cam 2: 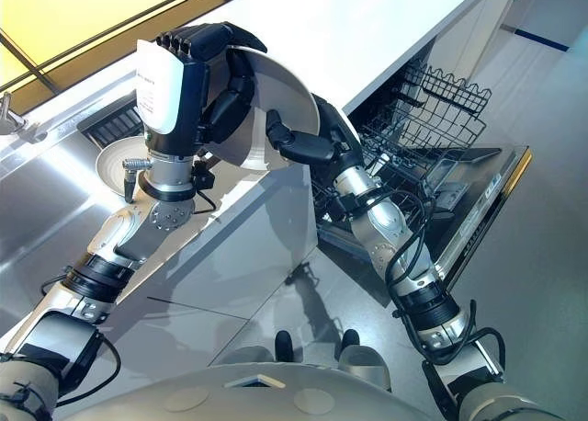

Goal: Pick up plates and place into dishwasher.

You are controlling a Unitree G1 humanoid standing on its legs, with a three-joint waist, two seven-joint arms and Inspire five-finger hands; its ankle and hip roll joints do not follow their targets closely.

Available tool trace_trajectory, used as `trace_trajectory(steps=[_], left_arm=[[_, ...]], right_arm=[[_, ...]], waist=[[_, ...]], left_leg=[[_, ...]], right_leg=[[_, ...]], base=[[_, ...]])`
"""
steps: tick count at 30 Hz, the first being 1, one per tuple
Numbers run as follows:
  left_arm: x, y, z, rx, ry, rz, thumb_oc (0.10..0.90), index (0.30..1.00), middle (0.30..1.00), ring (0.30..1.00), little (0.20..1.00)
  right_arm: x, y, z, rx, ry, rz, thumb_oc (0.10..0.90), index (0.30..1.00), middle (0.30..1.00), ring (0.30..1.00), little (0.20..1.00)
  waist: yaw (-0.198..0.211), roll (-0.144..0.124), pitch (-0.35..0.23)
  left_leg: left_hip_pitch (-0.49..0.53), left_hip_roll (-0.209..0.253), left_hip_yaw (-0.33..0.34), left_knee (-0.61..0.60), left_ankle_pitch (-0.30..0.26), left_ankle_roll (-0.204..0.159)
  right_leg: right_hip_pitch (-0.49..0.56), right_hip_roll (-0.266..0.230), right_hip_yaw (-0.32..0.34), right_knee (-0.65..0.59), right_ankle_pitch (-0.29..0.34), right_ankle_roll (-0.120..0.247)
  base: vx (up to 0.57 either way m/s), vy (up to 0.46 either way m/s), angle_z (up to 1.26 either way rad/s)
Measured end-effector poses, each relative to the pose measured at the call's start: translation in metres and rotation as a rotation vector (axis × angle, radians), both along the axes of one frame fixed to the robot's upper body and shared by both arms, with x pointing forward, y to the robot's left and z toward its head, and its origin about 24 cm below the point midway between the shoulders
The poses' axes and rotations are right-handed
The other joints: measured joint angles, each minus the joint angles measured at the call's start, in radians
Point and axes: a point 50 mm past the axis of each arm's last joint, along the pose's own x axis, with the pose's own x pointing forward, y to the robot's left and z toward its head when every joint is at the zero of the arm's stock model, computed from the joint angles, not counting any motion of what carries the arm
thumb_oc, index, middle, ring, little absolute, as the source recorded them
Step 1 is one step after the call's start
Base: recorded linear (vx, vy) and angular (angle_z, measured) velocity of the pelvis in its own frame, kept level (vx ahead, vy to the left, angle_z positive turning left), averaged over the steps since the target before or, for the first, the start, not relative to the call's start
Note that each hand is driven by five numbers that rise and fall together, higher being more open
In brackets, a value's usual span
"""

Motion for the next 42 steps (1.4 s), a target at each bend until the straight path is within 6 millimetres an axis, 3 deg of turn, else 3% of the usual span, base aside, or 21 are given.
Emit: trace_trajectory(steps=[5, 7, 8, 9, 11, 12, 15, 22, 29, 36, 39, 42], left_arm=[[0.004, -0.001, -0.003, -0.09, 0.092, -0.043, 0.1, 0.3, 0.3, 0.3, 0.2], [0.006, 0.0, -0.007, -0.203, 0.201, -0.101, 0.435, 0.587, 0.587, 0.587, 0.535], [0.007, 0.0, -0.009, -0.243, 0.237, -0.117, 0.435, 0.587, 0.587, 0.587, 0.535], [0.008, 0.0, -0.013, -0.31, 0.335, -0.176, 0.8, 0.9, 0.9, 0.9, 0.9], [0.011, 0.0, -0.018, -0.408, 0.484, -0.292, 0.8, 0.9, 0.9, 0.9, 0.9], [0.014, 0.004, -0.024, -0.556, 0.638, -0.433, 0.8, 0.9, 0.9, 0.9, 0.9], [0.016, -0.005, -0.041, -0.851, 0.868, -0.745, 0.8, 0.9, 0.9, 0.9, 0.9], [0.019, -0.005, -0.045, -1.011, 0.999, -0.972, 0.8, 0.9, 0.9, 0.9, 0.9], [0.017, 0.004, -0.034, -0.945, 0.997, -0.968, 0.8, 0.9, 0.9, 0.9, 0.9], [0.023, 0.051, -0.025, -0.896, 0.941, -0.714, 0.8, 0.9, 0.9, 0.9, 0.9], [0.026, 0.077, -0.027, -0.948, 0.907, -0.586, 0.8, 0.9, 0.9, 0.9, 0.9], [0.027, 0.095, -0.03, -0.954, 0.878, -0.441, 0.8, 0.9, 0.9, 0.9, 0.9]], right_arm=[[0.0, -0.002, 0.0, -0.006, 0.003, -0.015, 0.1, 0.3, 0.3, 0.3, 0.2], [0.0, -0.003, -0.002, -0.018, -0.001, -0.025, 0.1, 0.3, 0.3, 0.3, 0.2], [0.0, -0.003, -0.002, -0.022, -0.004, -0.029, 0.1, 0.3, 0.3, 0.3, 0.2], [0.0, -0.006, -0.003, -0.047, -0.005, -0.055, 0.1, 0.3, 0.3, 0.3, 0.2], [0.001, -0.012, -0.005, -0.073, -0.002, -0.09, 0.1, 0.3, 0.3, 0.3, 0.2], [0.001, -0.019, -0.007, -0.098, -0.003, -0.128, 0.1, 0.3, 0.3, 0.3, 0.2], [0.003, -0.033, -0.008, -0.081, 0.014, -0.205, 0.1, 0.3, 0.3, 0.3, 0.2], [0.007, -0.047, 0.0, -0.069, -0.008, -0.278, 0.1, 0.3, 0.3, 0.3, 0.2], [0.017, -0.079, 0.031, 0.01, -0.1, -0.516, 0.1, 0.3, 0.3, 0.3, 0.2], [0.025, -0.15, 0.068, -0.124, -0.287, -1.007, 0.1, 0.3, 0.3, 0.3, 0.2], [0.019, -0.18, 0.073, -0.209, -0.334, -1.225, 0.1, 0.3, 0.3, 0.3, 0.2], [0.016, -0.196, 0.072, -0.305, -0.346, -1.346, 0.1, 0.3, 0.3, 0.3, 0.2]], waist=[[-0.001, 0.0, 0.0], [-0.002, 0.0, 0.0], [-0.003, 0.0, 0.0], [-0.003, 0.0, 0.0], [-0.003, 0.0, 0.0], [-0.002, 0.0, 0.0], [-0.002, 0.0, 0.0], [-0.025, 0.0, 0.0], [-0.014, 0.0, 0.0], [0.0, 0.0, 0.0], [0.003, 0.001, 0.0], [0.002, 0.001, 0.001]], left_leg=[[0.0, 0.0, 0.0, 0.0, 0.0, 0.0], [0.0, 0.0, -0.001, 0.0, 0.0, 0.0], [0.001, 0.0, -0.001, 0.0, 0.0, 0.0], [0.0, 0.0, -0.001, 0.0, 0.0, 0.0], [0.0, 0.0, -0.003, 0.0, 0.0, 0.0], [0.0, -0.001, -0.003, 0.0, 0.0, 0.001], [0.0, -0.002, -0.006, 0.0, 0.001, 0.001], [0.0, -0.001, -0.032, 0.0, 0.001, 0.001], [-0.011, -0.003, -0.049, 0.0, 0.006, 0.002], [-0.014, -0.004, -0.063, -0.001, 0.008, 0.001], [-0.017, -0.004, -0.075, -0.001, 0.011, 0.0], [-0.021, -0.004, -0.082, -0.001, 0.012, 0.0]], right_leg=[[0.0, 0.001, 0.002, 0.0, 0.0, 0.0], [0.001, 0.001, 0.002, 0.0, 0.0, 0.0], [0.002, 0.001, 0.003, 0.0, 0.0, 0.0], [0.001, 0.001, 0.003, 0.0, 0.0, 0.0], [0.002, 0.001, 0.003, 0.0, 0.0, 0.0], [0.002, 0.001, 0.005, 0.0, 0.0, 0.0], [0.002, 0.0, 0.005, 0.0, 0.0, 0.0], [0.006, 0.001, 0.004, 0.0, 0.0, 0.0], [0.005, 0.0, 0.003, -0.001, 0.0, 0.0], [0.008, 0.0, 0.001, -0.001, -0.001, 0.001], [0.01, 0.0, 0.001, -0.004, -0.003, 0.003], [0.01, 0.0, 0.001, -0.005, -0.003, 0.003]], base=[[0.0, 0.0, 0.0], [0.0, 0.0, 0.0], [0.0, 0.0, 0.0], [0.0, 0.0, 0.0], [0.0, 0.0, 0.0], [0.0, 0.0, 0.0], [0.0, 0.0, 0.0], [-0.01, -0.005, 0.0], [-0.01, -0.013, 0.09], [0.03, -0.003, 0.05], [0.03, -0.003, 0.11], [0.04, -0.005, 0.06]])
